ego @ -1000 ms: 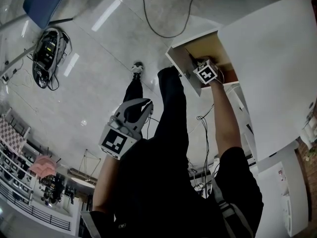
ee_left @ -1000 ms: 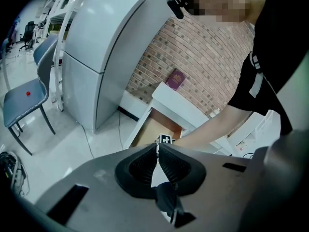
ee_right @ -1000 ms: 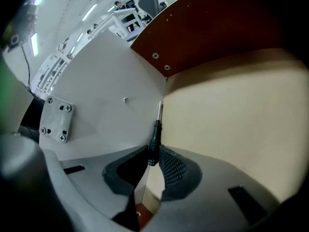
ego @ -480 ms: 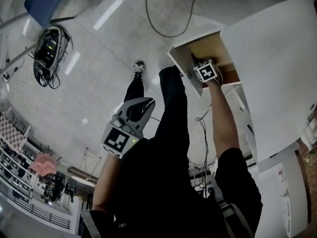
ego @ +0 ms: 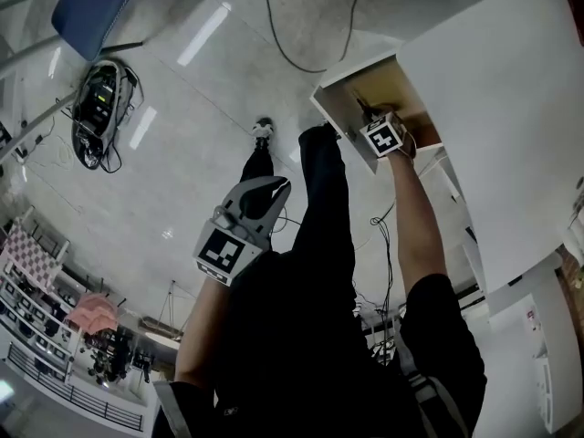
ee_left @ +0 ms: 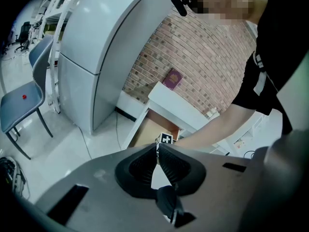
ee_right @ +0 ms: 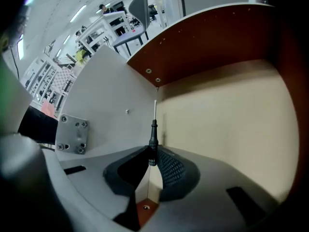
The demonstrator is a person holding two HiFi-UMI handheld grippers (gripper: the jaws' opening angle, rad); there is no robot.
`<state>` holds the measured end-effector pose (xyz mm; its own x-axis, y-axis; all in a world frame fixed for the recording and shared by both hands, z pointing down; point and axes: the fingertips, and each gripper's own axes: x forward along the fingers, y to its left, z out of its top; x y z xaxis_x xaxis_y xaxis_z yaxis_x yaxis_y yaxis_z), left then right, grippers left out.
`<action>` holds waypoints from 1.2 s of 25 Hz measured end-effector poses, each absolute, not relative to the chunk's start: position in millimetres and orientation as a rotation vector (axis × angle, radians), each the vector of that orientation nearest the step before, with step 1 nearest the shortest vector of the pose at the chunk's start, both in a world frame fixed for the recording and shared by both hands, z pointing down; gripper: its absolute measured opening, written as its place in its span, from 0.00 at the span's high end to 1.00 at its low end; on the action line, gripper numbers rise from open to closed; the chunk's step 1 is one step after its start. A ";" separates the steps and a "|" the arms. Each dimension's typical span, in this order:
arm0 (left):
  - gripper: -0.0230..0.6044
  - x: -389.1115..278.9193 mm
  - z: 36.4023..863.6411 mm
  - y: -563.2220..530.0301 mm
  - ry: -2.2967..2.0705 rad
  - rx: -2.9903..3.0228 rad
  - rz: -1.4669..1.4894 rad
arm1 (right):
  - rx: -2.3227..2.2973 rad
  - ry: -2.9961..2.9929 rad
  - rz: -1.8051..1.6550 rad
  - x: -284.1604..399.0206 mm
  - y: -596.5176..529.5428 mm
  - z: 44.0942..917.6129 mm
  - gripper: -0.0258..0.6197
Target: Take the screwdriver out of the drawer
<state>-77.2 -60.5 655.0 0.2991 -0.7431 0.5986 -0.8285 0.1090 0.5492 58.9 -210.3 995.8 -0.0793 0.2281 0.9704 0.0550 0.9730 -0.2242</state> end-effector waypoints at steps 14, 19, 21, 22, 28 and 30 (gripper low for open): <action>0.93 -66.5 614.5 -30.3 -1.398 1.759 0.162 | -0.079 -1.736 0.123 67.6 -210.2 890.9 0.79; 0.93 -67.7 597.7 -24.6 -1.409 1.808 0.185 | -0.010 -1.792 0.124 72.5 -204.9 840.9 0.79; 0.93 -67.4 591.9 -20.1 -1.409 1.818 0.198 | 0.014 -1.813 0.142 77.7 -195.6 821.7 0.79; 0.93 -67.0 589.0 -18.1 -1.410 1.819 0.201 | 0.022 -1.822 0.147 81.3 -190.5 812.6 0.79; 0.93 -63.8 572.5 -27.9 -1.395 1.874 0.235 | 0.077 -1.887 0.138 94.0 -179.8 762.4 0.79; 0.93 -59.7 567.2 -31.2 -1.370 1.902 0.248 | 0.100 -1.907 0.142 95.4 -175.6 744.9 0.79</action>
